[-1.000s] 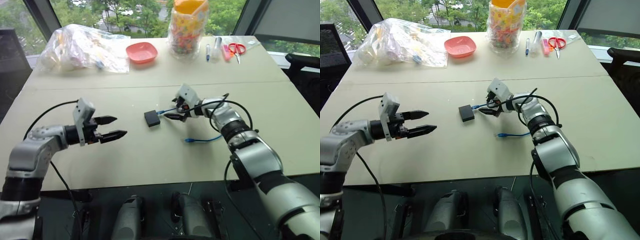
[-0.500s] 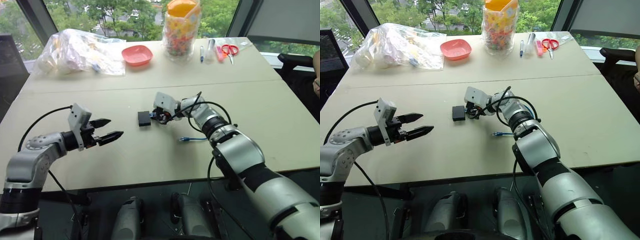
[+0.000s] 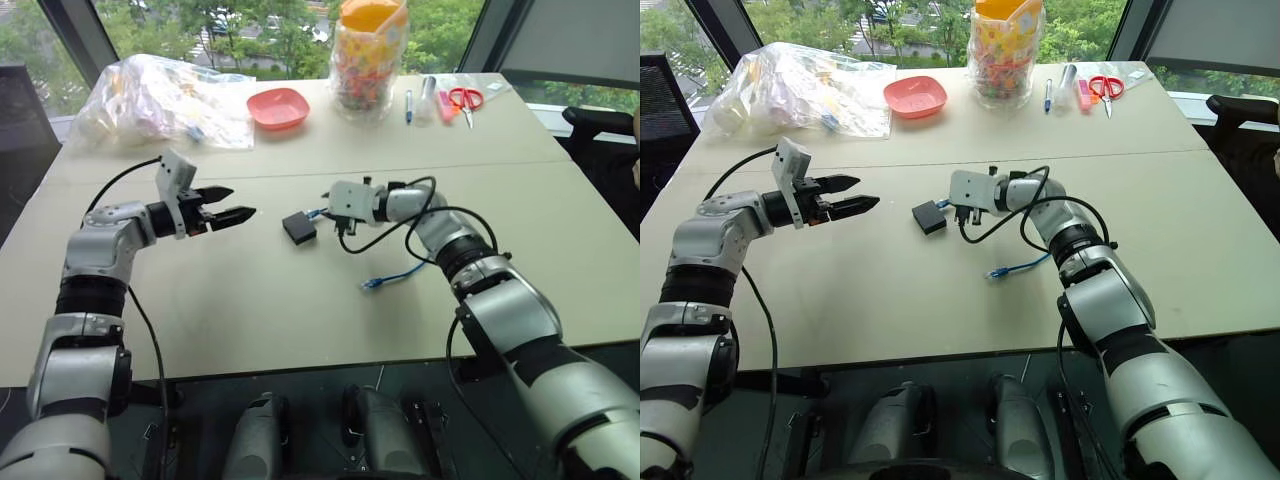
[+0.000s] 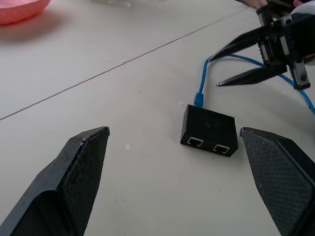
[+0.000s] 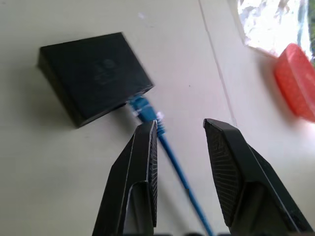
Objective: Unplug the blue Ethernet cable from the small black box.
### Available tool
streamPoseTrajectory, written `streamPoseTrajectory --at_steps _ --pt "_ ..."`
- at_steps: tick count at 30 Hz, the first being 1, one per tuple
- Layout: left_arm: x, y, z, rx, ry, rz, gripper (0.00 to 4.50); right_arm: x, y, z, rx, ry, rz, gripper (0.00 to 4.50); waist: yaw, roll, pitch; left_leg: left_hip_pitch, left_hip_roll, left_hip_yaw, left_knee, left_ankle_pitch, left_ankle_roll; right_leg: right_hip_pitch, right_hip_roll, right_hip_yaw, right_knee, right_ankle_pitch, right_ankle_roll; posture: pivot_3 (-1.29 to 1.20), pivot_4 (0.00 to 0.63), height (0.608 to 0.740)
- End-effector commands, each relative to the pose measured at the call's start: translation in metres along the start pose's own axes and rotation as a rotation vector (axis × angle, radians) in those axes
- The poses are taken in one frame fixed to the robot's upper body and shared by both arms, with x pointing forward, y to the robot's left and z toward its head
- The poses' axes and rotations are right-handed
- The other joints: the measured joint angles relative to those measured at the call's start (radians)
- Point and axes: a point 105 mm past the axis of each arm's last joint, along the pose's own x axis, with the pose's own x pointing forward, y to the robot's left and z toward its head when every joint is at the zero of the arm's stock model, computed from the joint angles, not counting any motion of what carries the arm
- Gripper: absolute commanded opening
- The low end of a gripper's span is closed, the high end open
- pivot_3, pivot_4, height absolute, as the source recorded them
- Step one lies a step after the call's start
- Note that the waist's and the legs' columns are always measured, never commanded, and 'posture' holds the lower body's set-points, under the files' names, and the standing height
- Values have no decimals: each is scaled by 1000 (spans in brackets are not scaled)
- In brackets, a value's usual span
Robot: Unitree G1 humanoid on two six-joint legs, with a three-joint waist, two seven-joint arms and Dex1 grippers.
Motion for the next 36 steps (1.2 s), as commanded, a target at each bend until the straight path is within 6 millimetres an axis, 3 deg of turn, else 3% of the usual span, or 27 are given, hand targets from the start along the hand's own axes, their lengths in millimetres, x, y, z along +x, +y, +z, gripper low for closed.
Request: streamPoseTrajectory --at_steps 1,8,15,20,24,28,33,36 --pt "-1 0 8 36 -22 -9 4459 -1 -17 12 123 -52 -49 1538 -3 0 0 0 0 0 0 0 0 0 0 0 0 0 0 0 150 740" --pt "-16 -9 -3 11 -37 20 4459 11 -23 18 144 23 -60 1538 -20 0 0 2 1 -4 0 0 -1 0 -1 1 2 0 0 0 150 740" --pt "-33 -19 -16 -18 -33 71 4459 33 -2 32 153 62 53 1538 -18 0 0 2 5 -4 0 0 -1 0 0 1 1 0 0 0 150 740" --pt "-34 -33 -16 -36 -74 111 4459 53 12 29 132 175 5 1538 -18 0 0 2 5 -4 0 0 -1 0 -1 1 1 0 -1 0 150 740" --pt "-48 -45 -24 -72 -78 143 4459 60 25 30 109 195 52 206 -22 0 0 3 6 -4 0 0 -1 0 0 1 1 -1 -3 0 150 740" --pt "-61 -42 -37 -94 -44 196 4459 60 42 33 168 171 183 84 -19 0 0 4 7 -5 0 0 -1 1 1 1 2 -2 -4 0 150 740" --pt "-54 -30 -24 -70 -69 194 4459 55 14 44 115 95 50 84 -15 -1 -1 3 6 -6 0 0 -1 2 1 0 1 -2 -5 0 150 740" --pt "-41 -8 -12 -44 -89 221 4459 42 -22 63 -110 17 -113 84 -9 -1 0 2 6 -6 0 0 -1 1 1 0 1 -2 -4 0 150 740"
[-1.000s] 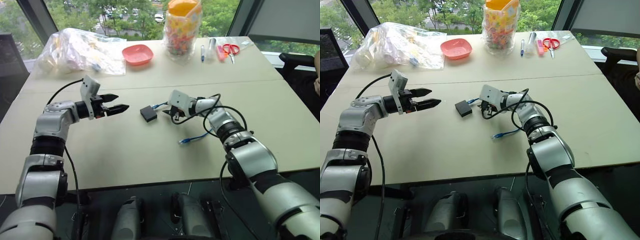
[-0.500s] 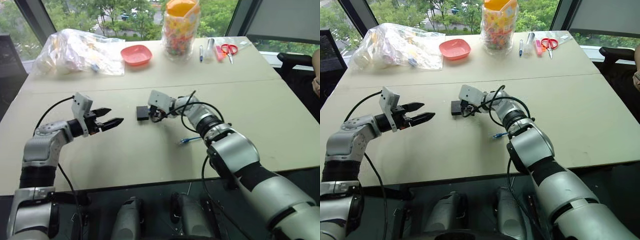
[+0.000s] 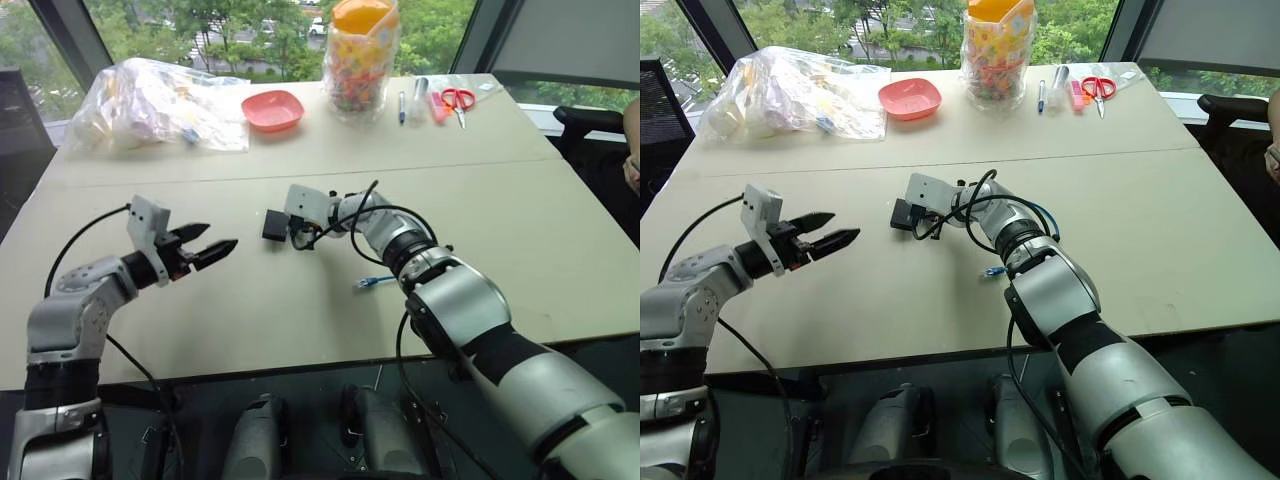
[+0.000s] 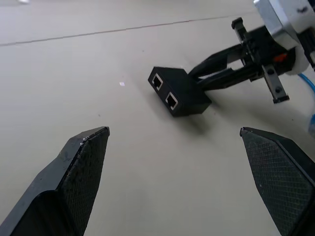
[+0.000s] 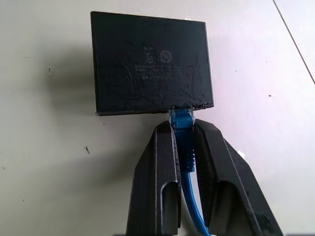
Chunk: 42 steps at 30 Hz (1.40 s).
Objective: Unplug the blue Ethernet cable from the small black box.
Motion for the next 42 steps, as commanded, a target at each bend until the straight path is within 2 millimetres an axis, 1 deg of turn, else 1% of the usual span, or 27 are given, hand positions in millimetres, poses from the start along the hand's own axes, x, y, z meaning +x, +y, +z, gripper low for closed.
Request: streamPoseTrajectory --at_steps 1,2,3,4,5,6,7,9,11,16,19,24,27,30,31,32,34,35,39,41,42 --pt "11 17 20 49 -40 32 4459 -17 -38 31 -221 -110 -183 84 1 0 0 -1 0 0 0 0 0 -1 0 0 0 0 0 0 150 740" --pt "16 19 25 38 -58 24 4459 -21 -42 35 -262 -123 -209 84 0 0 0 -1 0 1 0 0 0 -1 0 0 0 0 0 0 150 740" --pt "26 17 41 -13 -118 -30 4459 -31 -54 44 -354 -164 -286 84 -2 0 0 -1 -1 1 0 0 0 -1 -1 0 0 0 1 0 150 740" --pt "33 15 52 -50 -161 -73 4459 -39 -62 51 -421 -196 -339 84 1 -1 1 -2 -1 1 0 0 0 -1 -1 0 -1 2 3 0 150 740" --pt "43 9 66 -96 -203 -150 4459 -51 -71 60 -517 -231 -416 84 6 -2 1 -3 -4 1 0 0 0 -2 -1 0 -1 2 4 0 150 740" --pt "48 6 74 -124 -227 -202 4459 -59 -76 66 -579 -253 -463 84 8 -3 2 -5 -5 0 0 0 0 -3 -1 0 -1 2 4 0 150 740" --pt "53 3 79 -141 -234 -242 4459 -66 -80 70 -634 -264 -501 84 8 -3 2 -8 -6 1 1 1 0 -6 -1 0 0 2 4 0 150 740" --pt "67 1 88 -180 -234 -309 4459 -85 -91 80 -748 -292 -609 84 4 -3 2 -9 -7 2 1 1 0 -6 -2 0 0 2 5 0 150 740" --pt "79 -3 96 -200 -236 -355 4459 -99 -96 89 -809 -321 -683 84 0 -3 2 -9 -7 3 0 1 1 -7 -1 0 -1 1 5 0 150 740" --pt "97 -14 114 -179 -245 -403 4459 -111 -95 98 -878 -341 -738 84 -8 -3 2 -9 -7 4 0 1 1 -7 -1 0 -1 1 5 0 150 740" --pt "107 -21 119 -162 -248 -413 4459 -113 -93 101 -880 -343 -746 84 -7 -4 2 -9 -7 4 0 1 1 -7 -1 0 0 1 5 0 150 740" --pt "114 -31 130 -188 -292 -445 4459 -112 -86 102 -878 -337 -737 84 -5 -4 2 -9 -7 4 0 1 1 -6 -1 0 0 1 5 0 150 740" --pt "114 -33 129 -189 -289 -465 3709 -110 -82 100 -868 -334 -727 0 -5 -4 2 -9 -7 4 0 1 1 -6 -1 0 0 1 5 0 150 740" --pt "110 -34 131 -205 -300 -499 2464 -108 -79 100 -861 -329 -717 0 -5 -4 2 -9 -7 4 0 1 1 -6 -1 0 0 1 5 0 150 740" --pt "108 -34 132 -213 -307 -512 2134 -107 -78 99 -859 -327 -714 0 -6 -4 2 -9 -7 4 0 1 1 -6 -1 0 0 1 5 0 150 740" --pt "106 -34 133 -217 -309 -521 1635 -106 -78 99 -855 -326 -712 0 -6 -4 2 -9 -7 3 0 1 1 -6 -1 0 0 1 5 0 150 740" --pt "104 -33 131 -210 -302 -528 775 -105 -77 99 -851 -324 -709 0 -6 -4 2 -9 -7 3 0 1 1 -6 -1 0 0 1 5 0 150 740" --pt "103 -33 130 -204 -296 -530 533 -105 -77 98 -850 -324 -708 0 -6 -4 2 -9 -7 3 0 1 1 -6 -1 0 0 1 5 0 150 740" --pt "99 -32 124 -178 -264 -547 541 -101 -75 97 -820 -326 -682 0 -6 -4 2 -9 -7 3 0 1 1 -6 -1 0 0 1 5 0 150 740" --pt "98 -32 123 -175 -260 -547 541 -103 -75 97 -781 -346 -676 0 -6 -4 2 -9 -7 3 0 1 1 -6 -1 0 0 1 5 0 150 740" --pt "97 -31 122 -176 -260 -545 541 -104 -75 96 -763 -346 -668 961 -5 -4 2 -9 -7 3 1 1 1 -6 -1 0 0 1 5 0 150 740"
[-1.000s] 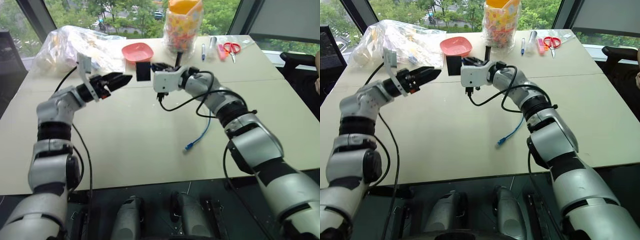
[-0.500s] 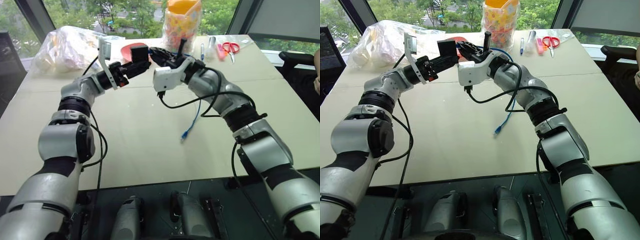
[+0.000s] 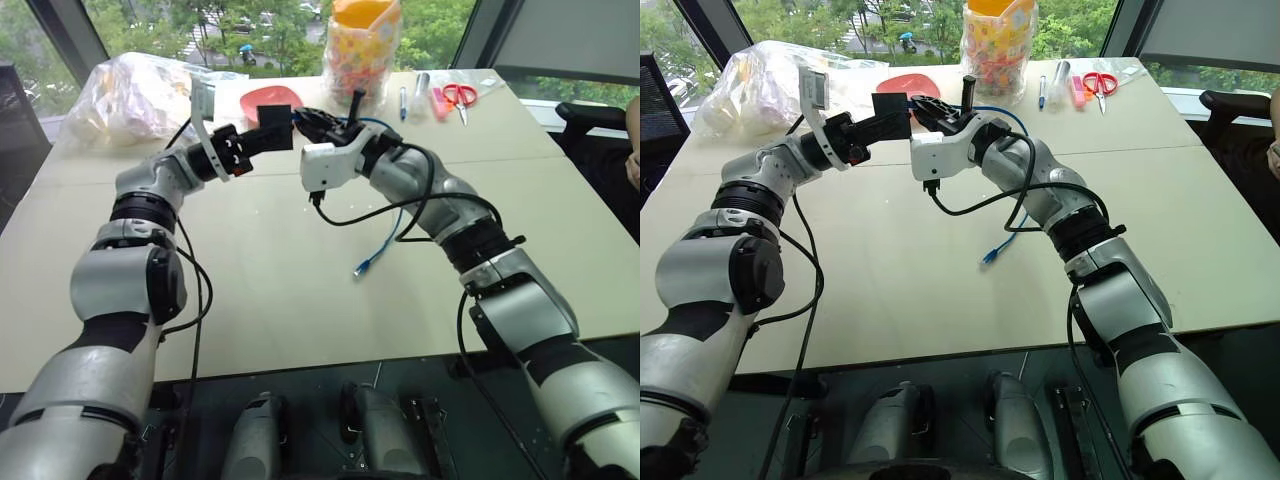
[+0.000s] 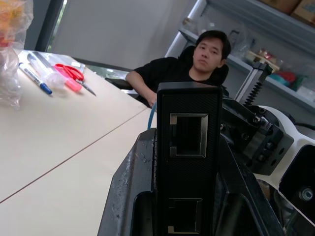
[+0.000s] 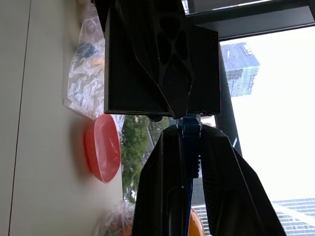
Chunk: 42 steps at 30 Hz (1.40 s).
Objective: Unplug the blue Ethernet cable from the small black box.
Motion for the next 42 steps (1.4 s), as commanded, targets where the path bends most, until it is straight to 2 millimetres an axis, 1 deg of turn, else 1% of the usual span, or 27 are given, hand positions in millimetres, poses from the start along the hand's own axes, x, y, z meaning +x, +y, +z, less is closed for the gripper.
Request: streamPoseTrajectory --at_steps 1,2,3,4,5,6,8,9,11,12,14,17,18,21,25,28,35,42 --pt "-7 -3 13 46 -16 -9 541 -7 -14 -1 73 3 -43 1284 3 0 0 0 0 0 0 0 0 0 0 0 0 0 0 0 150 740" --pt "-9 -2 13 39 -22 -6 541 -12 -12 -7 118 28 -44 1713 3 0 0 0 0 0 0 0 0 0 0 0 0 0 0 0 150 740" --pt "-11 -2 14 31 -28 -6 541 -18 -11 -11 184 51 -51 2268 4 0 0 0 0 -1 1 0 0 1 0 0 0 0 0 0 150 740" --pt "-13 -2 14 19 -38 -7 541 -25 -8 -15 316 70 -71 2797 5 0 0 0 0 -1 1 0 0 1 0 0 0 0 0 0 150 740" --pt "-15 -2 14 7 -46 -10 541 -32 -4 -15 454 78 -82 3190 7 0 0 0 0 -1 1 0 0 1 0 0 0 0 0 0 150 740" --pt "-17 -2 15 -11 -59 -16 541 -41 2 -11 656 66 -89 3190 8 0 0 0 0 -2 1 0 0 2 0 -1 -1 0 0 0 150 740" --pt "-20 -4 16 -44 -83 -35 541 -54 9 5 1052 5 -84 3190 9 -1 0 0 0 -4 1 0 0 3 0 -1 -1 1 -1 0 150 740" --pt "-20 -6 16 -63 -93 -53 541 -60 6 17 1267 -62 -100 3190 7 0 0 0 0 -5 1 0 0 2 0 -2 0 1 -1 0 150 740" --pt "-18 -10 17 -104 -119 -97 541 -69 -1 35 1624 -190 -111 3190 3 0 0 0 1 -7 1 0 0 2 0 -2 1 2 -2 0 150 740" --pt "-16 -14 18 -130 -142 -126 541 -74 -1 46 1754 -260 -74 3190 3 0 0 0 1 -7 2 0 0 2 0 -1 1 2 -3 0 150 740" --pt "-10 -23 19 -183 -168 -199 541 -78 -2 63 1912 -350 -25 3190 6 0 0 1 4 -8 3 0 0 2 0 -2 3 1 -2 0 150 740" --pt "-4 -31 15 -221 -163 -263 541 -78 -5 68 2012 -379 -33 3190 8 0 0 6 5 -8 3 0 0 7 0 -2 1 0 -1 0 150 740" --pt "-3 -33 14 -227 -160 -274 541 -78 -6 68 2034 -382 -46 3190 8 0 0 7 5 -8 3 0 0 8 0 -2 1 0 -1 0 150 740" --pt "6 -48 4 -279 -133 -374 541 -75 -12 62 2123 -410 -127 3190 10 0 0 7 5 -8 2 0 0 7 0 -1 0 1 -2 0 150 740" --pt "9 -59 -2 -320 -125 -428 541 -73 -13 53 2150 -394 -181 3190 19 0 0 6 5 -7 2 0 0 7 0 -1 0 1 -2 0 150 740" --pt "9 -66 -6 -339 -116 -450 541 -73 -10 47 2149 -362 -195 3190 24 0 0 6 5 -7 2 0 0 6 0 -1 0 1 -2 0 150 740" --pt "7 -71 -12 -357 -106 -455 541 -73 -15 42 2152 -386 -222 3190 28 0 0 6 5 -7 2 0 0 6 0 -1 0 1 -2 0 150 740" --pt "6 -72 -14 -363 -100 -446 541 -72 -17 44 2147 -408 -212 3190 29 0 0 6 5 -7 2 0 0 6 0 -1 -1 1 -2 0 150 740"
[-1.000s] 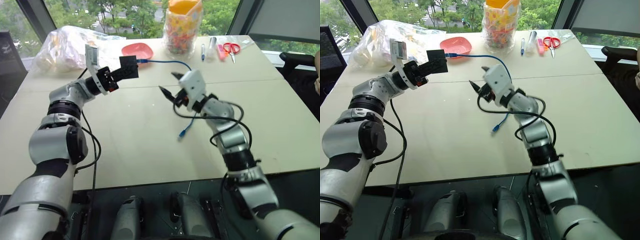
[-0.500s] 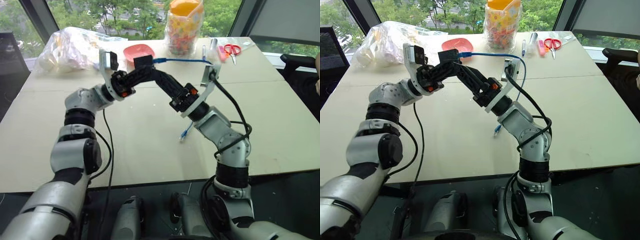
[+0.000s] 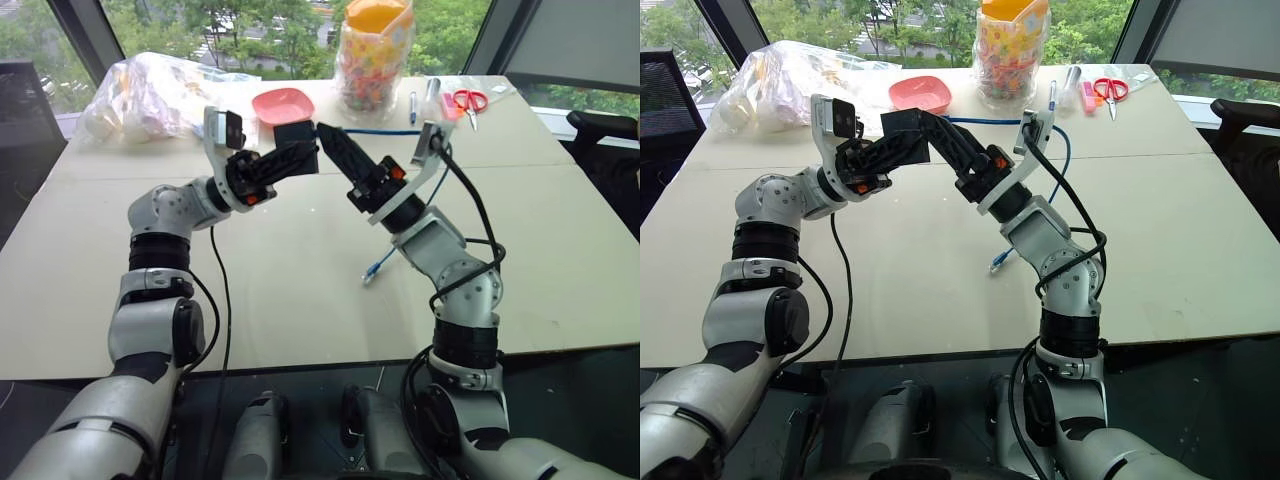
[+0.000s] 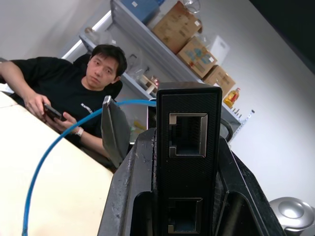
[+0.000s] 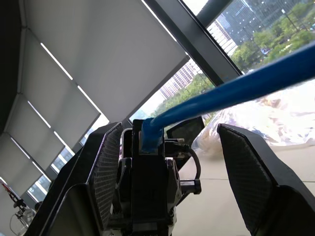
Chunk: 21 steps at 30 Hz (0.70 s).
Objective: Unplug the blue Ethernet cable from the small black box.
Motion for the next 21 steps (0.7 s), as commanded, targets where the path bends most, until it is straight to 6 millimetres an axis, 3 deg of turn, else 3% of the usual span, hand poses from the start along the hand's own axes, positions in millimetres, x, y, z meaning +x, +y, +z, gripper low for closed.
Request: streamPoseTrajectory --at_steps 1,9,12,16,21 --pt "4 -9 5 39 6 -29 541 5 12 7 -5 -20 61 3190 0 0 0 0 0 0 0 0 0 0 0 0 0 0 0 0 150 740" --pt "5 -8 2 37 19 -29 541 7 15 1 -2 -4 75 3190 0 0 0 0 0 0 0 0 0 0 0 0 0 0 0 0 150 740" --pt "5 -8 2 38 24 -29 541 7 16 -3 -5 21 85 2350 0 0 0 0 0 0 0 0 0 0 0 0 0 0 0 0 150 740" --pt "6 -8 2 43 27 -30 541 8 17 -7 -1 42 98 388 0 0 0 0 0 0 0 0 0 0 0 0 -1 0 0 0 150 740" --pt "5 -7 3 49 24 -25 541 7 19 -6 8 36 107 365 0 0 0 -1 0 0 0 0 0 0 0 0 -1 0 0 0 150 740"
